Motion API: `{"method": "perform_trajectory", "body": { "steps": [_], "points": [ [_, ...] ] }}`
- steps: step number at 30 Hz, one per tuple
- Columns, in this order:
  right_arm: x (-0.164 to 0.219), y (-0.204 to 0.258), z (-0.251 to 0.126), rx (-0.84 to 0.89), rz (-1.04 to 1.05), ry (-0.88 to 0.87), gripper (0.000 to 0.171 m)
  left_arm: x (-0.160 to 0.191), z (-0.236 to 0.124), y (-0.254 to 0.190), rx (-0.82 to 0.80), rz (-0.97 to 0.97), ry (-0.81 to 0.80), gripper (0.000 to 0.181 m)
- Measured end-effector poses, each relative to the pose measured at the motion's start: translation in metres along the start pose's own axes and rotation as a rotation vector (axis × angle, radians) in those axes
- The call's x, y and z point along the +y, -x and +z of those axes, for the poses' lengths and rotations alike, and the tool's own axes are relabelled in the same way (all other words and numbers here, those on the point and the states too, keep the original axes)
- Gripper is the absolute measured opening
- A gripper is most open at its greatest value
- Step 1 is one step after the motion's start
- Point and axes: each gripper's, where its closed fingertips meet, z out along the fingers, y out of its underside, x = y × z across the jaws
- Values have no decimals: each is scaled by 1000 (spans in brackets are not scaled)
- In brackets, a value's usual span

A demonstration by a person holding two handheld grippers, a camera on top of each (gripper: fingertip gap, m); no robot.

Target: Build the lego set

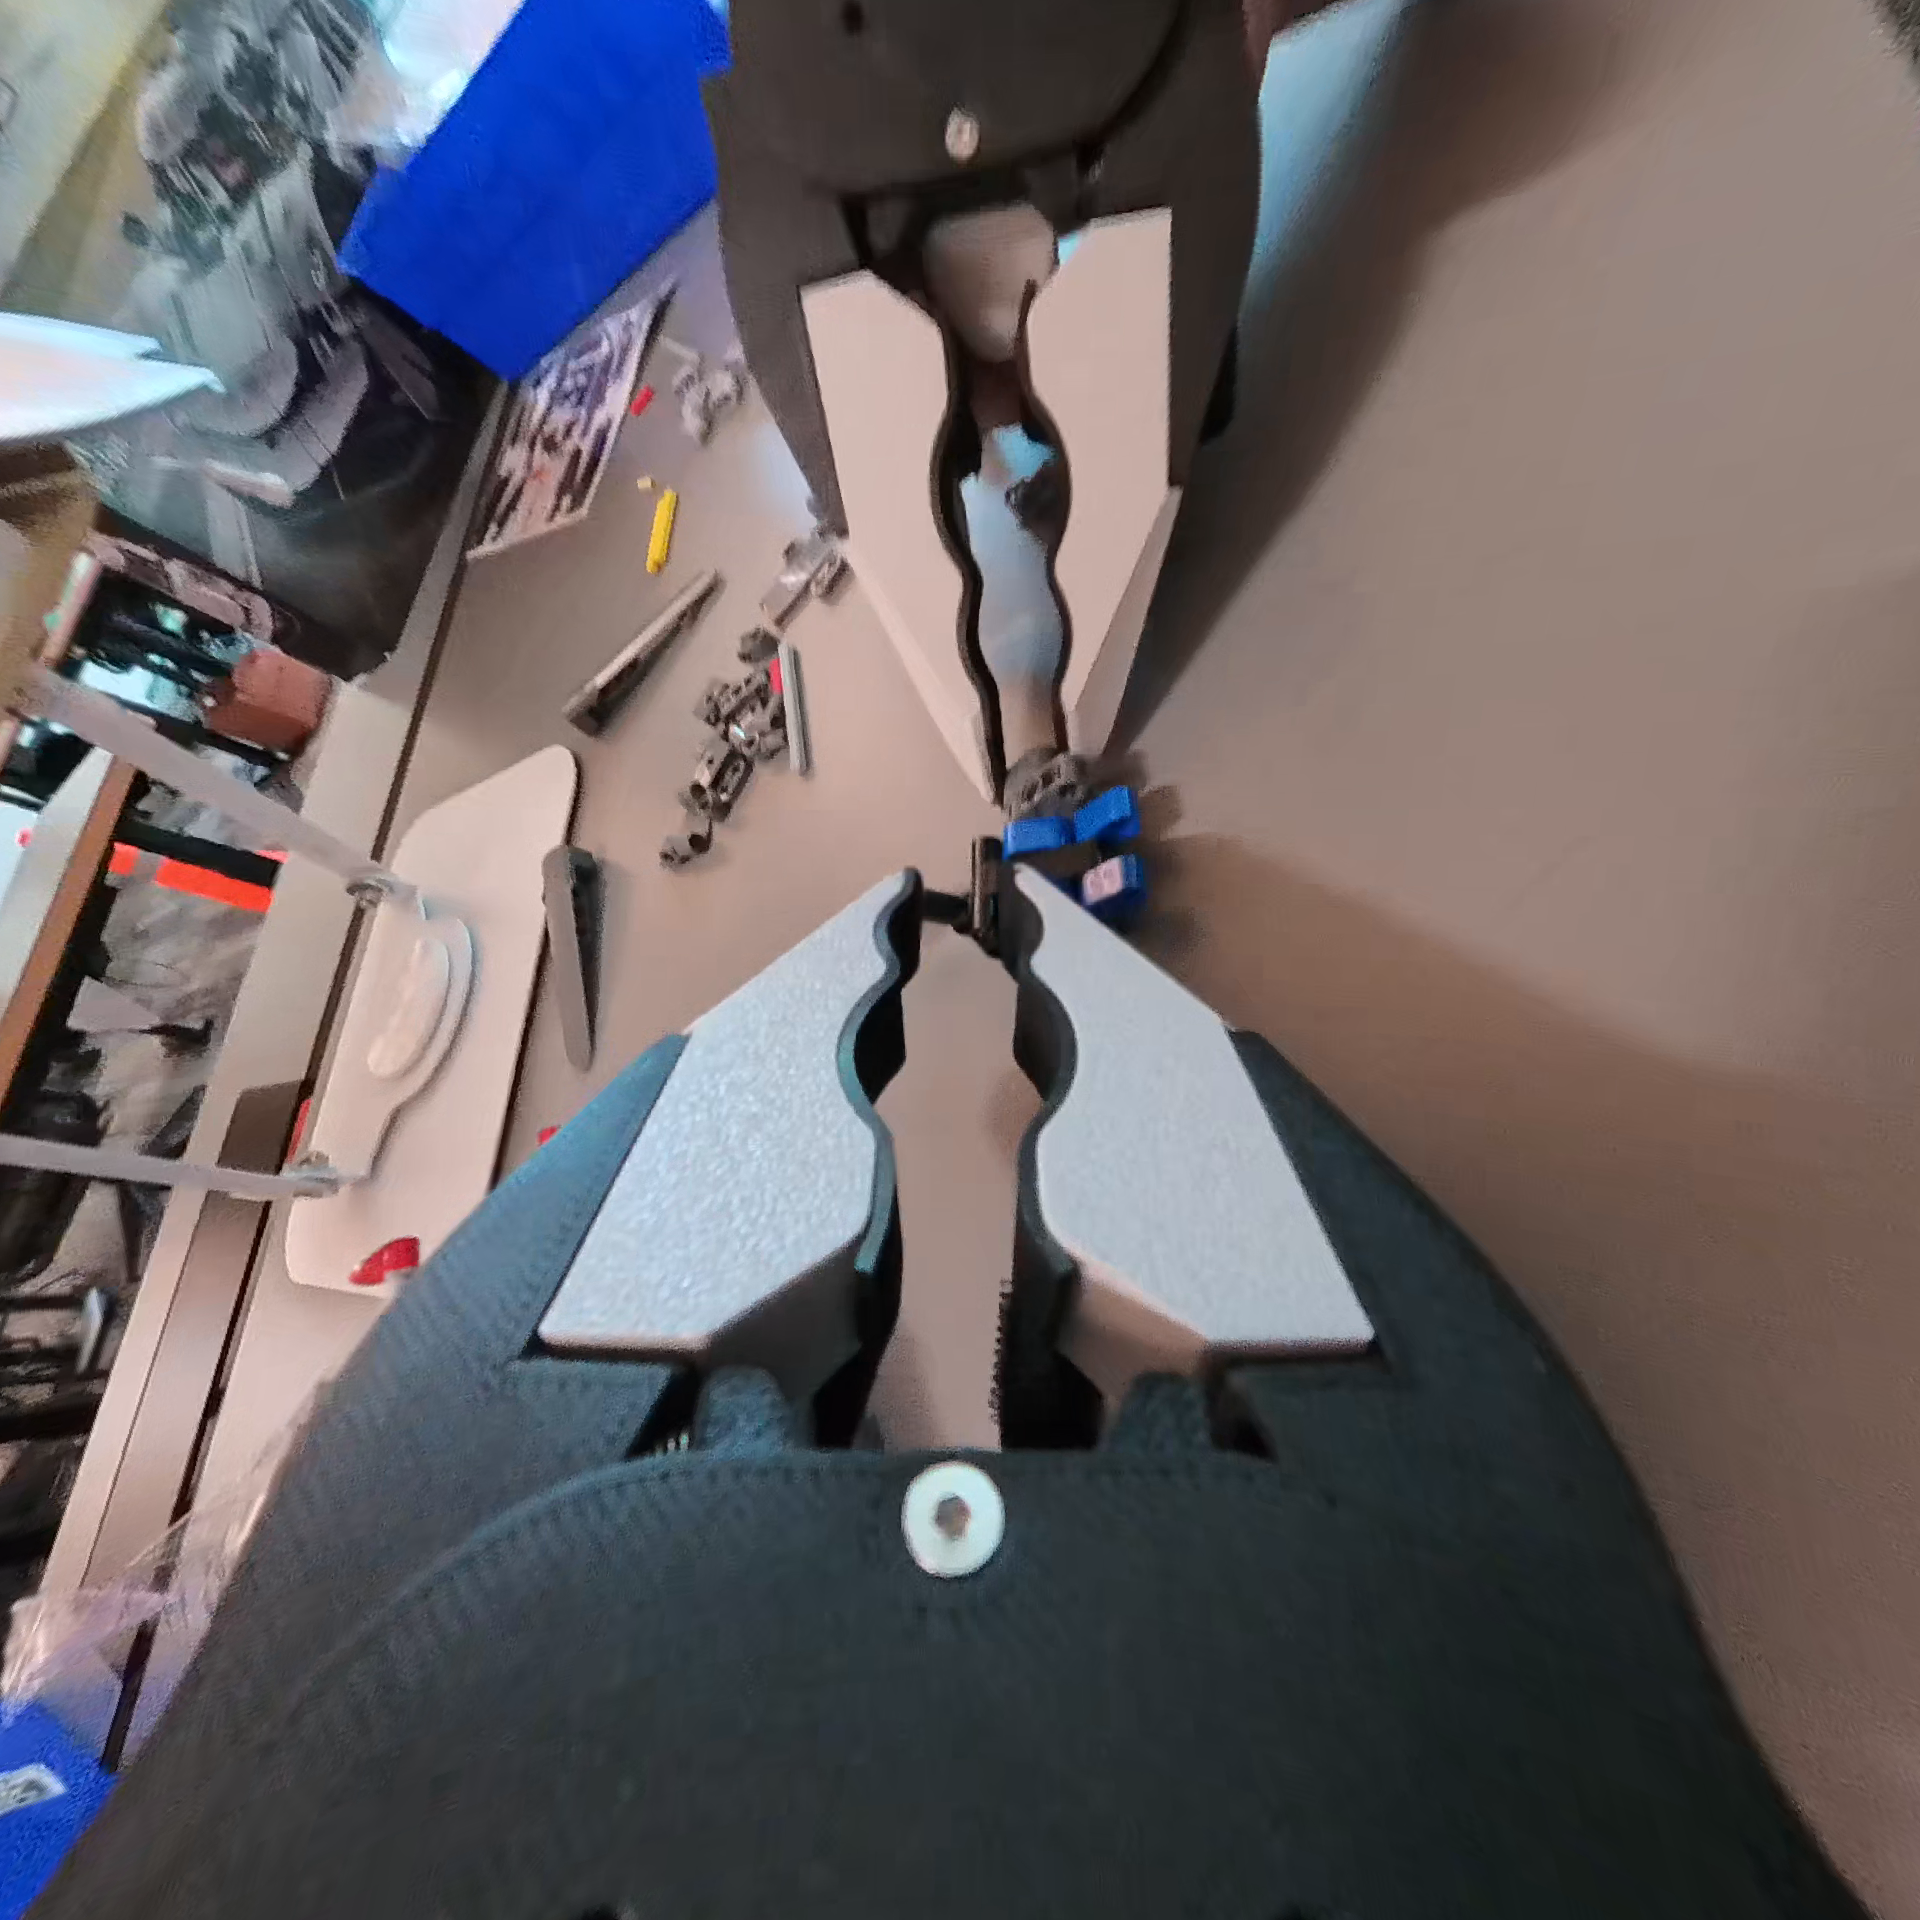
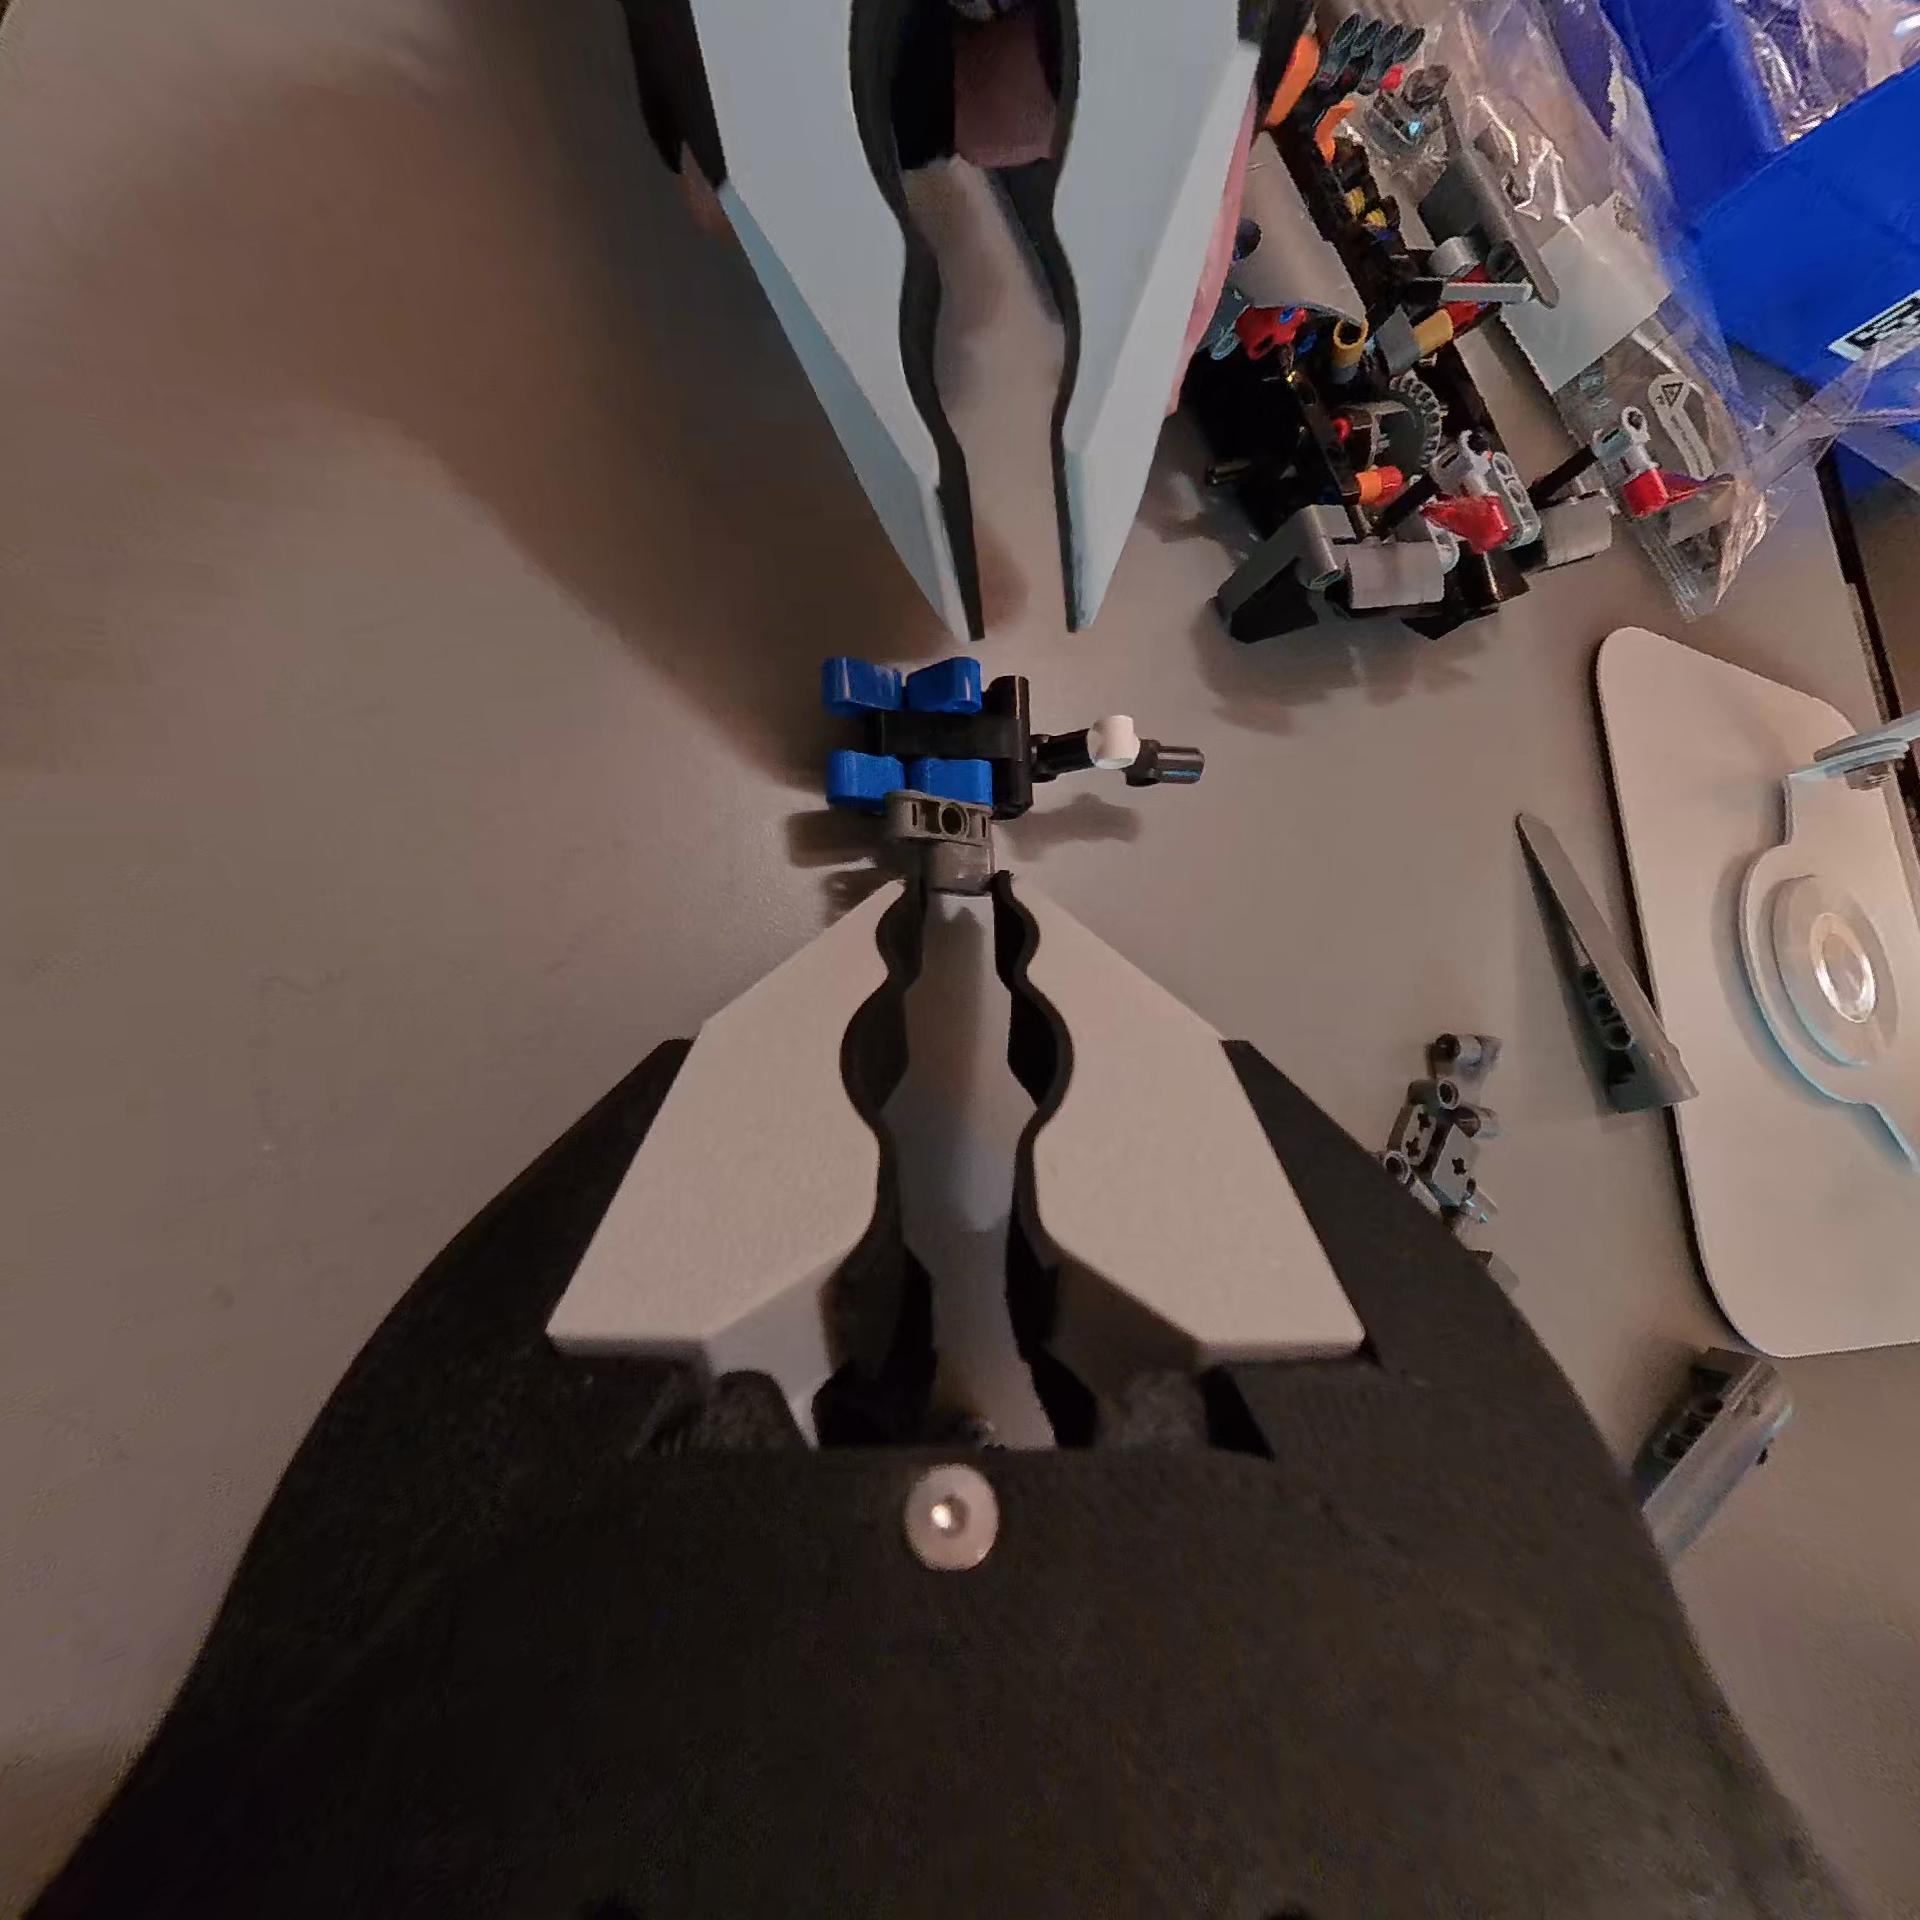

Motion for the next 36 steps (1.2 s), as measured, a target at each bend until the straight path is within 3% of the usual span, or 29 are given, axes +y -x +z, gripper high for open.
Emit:
{"method": "perform_trajectory", "body": {
  "steps": [8, 11, 13, 19, 25, 29, 34, 36],
  "points": [
    [3, -6, -2, 44, -19, 28, 14, 5, 7, -15, 88, -35, 22, 8],
    [5, -9, -8, 54, -18, 35, 14, 2, 1, -1, 31, -45, 1, 8],
    [3, -7, -12, 32, -8, 30, 5, 4, -2, 3, 30, -67, 6, 9],
    [7, 10, -11, -64, 39, 103, 5, 18, 10, -22, 113, -13, 110, 2],
    [10, 6, -27, -34, 143, 151, 13, -17, 10, -38, 173, -42, -26, 11],
    [11, 21, -35, -37, 239, 145, 25, -16, -2, -6, 70, -117, -62, 15],
    [0, 22, -22, 18, 322, 119, 33, 14, 17, -10, 73, -104, 95, 39],
    [0, 21, -17, 31, 326, 140, 31, 18, 23, -13, 59, -88, 126, 24]
  ]
}}
